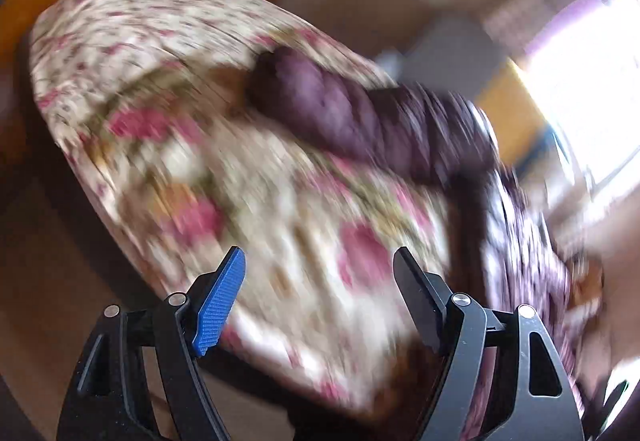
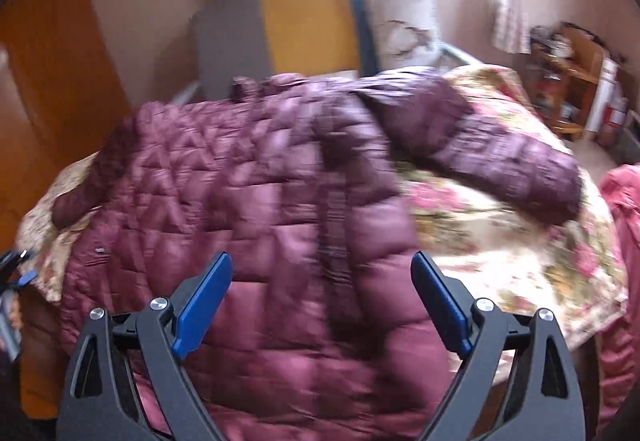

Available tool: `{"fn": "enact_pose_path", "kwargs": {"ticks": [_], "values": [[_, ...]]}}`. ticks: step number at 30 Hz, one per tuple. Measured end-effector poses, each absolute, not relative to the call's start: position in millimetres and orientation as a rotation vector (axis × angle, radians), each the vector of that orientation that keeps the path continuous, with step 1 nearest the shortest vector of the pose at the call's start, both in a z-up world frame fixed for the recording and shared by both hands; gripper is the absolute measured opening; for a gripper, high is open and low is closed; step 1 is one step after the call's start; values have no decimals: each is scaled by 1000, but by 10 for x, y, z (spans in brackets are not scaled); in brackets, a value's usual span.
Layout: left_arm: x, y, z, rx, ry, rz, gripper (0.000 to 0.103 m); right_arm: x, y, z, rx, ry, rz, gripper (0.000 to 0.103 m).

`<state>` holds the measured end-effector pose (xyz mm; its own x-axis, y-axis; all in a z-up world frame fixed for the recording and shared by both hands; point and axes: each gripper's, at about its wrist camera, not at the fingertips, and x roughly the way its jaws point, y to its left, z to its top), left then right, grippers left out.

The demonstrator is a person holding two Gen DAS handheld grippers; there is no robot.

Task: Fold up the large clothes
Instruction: 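Lay the jacket flat on the bed and open both tools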

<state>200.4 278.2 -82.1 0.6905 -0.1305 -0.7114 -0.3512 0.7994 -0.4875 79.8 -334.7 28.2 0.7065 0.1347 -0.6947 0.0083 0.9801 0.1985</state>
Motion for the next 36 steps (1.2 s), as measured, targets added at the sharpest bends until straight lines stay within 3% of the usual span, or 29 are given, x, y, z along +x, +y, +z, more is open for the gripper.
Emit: {"fn": "enact_pose_path", "kwargs": {"ticks": [5,10,12,14,17,21,26,28,30,31,32,34,36], "values": [[2480,3390,-884,-815,774,235,89,1239,-2364,33,122,864,255,89],[3107,3542,-937,-744,802,276,89,1492,-1905,-223,94,924,329,89],[3347,3512,-949,-668,830,238,68,1588,-1762,-314,92,948,352,88],[3525,3447,-982,-562,878,266,14,1637,-1653,-394,74,966,357,89],[3522,3514,-837,-517,833,272,3,1697,-1503,-538,34,992,372,89],[3226,3996,-614,-508,745,392,3,1694,-1401,-708,25,1021,384,88],[3299,4035,-1197,-379,946,508,3,1703,-1318,-873,0,1030,381,90],[3337,3899,-1206,-328,937,549,3,1721,-1327,-884,11,1037,381,90],[3346,3808,-1123,-303,933,585,8,1719,-1328,-880,8,1040,381,90],[3340,3785,-1090,-308,927,589,21,1726,-1328,-872,14,1036,381,90],[3313,3778,-995,-326,905,581,49,1743,-1324,-870,15,1036,385,91],[3153,3711,-730,-340,801,592,80,1733,-1373,-797,36,1038,411,90],[3024,3606,-492,-340,708,579,80,1719,-1474,-721,60,1037,421,89]]}}
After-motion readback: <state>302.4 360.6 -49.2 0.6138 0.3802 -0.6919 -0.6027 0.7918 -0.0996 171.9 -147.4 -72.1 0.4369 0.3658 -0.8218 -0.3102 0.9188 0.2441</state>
